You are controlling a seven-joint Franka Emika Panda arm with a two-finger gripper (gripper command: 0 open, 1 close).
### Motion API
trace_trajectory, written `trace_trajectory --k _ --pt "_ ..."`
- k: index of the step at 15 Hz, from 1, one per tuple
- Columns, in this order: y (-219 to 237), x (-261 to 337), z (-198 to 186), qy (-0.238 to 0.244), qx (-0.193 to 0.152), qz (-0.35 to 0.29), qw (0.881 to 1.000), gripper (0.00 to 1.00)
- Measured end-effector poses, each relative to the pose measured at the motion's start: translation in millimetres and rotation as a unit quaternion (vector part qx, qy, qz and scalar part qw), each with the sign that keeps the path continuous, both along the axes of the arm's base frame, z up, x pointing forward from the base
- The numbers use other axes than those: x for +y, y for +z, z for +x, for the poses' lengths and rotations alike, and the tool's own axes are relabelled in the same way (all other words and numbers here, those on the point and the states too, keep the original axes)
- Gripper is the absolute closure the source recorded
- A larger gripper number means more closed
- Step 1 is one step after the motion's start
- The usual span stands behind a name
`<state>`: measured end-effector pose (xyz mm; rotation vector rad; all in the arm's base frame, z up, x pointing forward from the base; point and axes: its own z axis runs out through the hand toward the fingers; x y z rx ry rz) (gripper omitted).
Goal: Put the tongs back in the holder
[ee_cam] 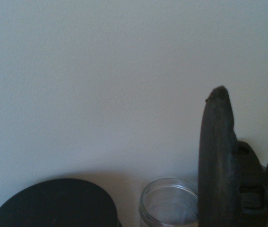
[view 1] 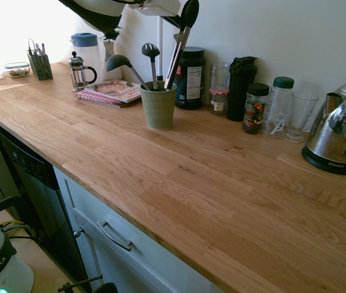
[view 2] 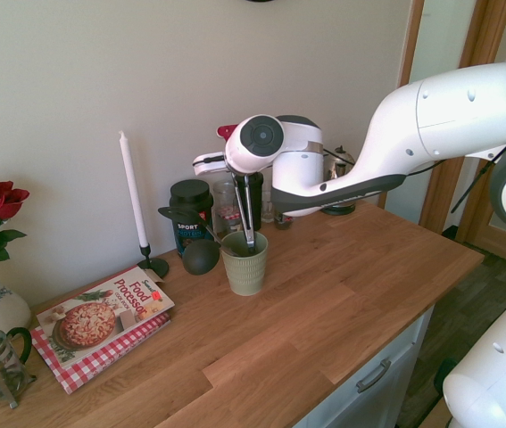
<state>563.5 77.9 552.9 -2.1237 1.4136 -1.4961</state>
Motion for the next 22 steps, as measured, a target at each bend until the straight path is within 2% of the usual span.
trace_trajectory --k 7,8,17,22 --pt "-38 1 -4 0.006 0.025 0.005 1.0 1.0" --pt "-46 1 -6 0.006 0.031 0.008 0.999 0.0" --pt "-51 20 -29 0.018 0.039 0.02 0.999 0.0" --pt "-19 38 -53 0.034 0.028 0.044 0.998 0.0"
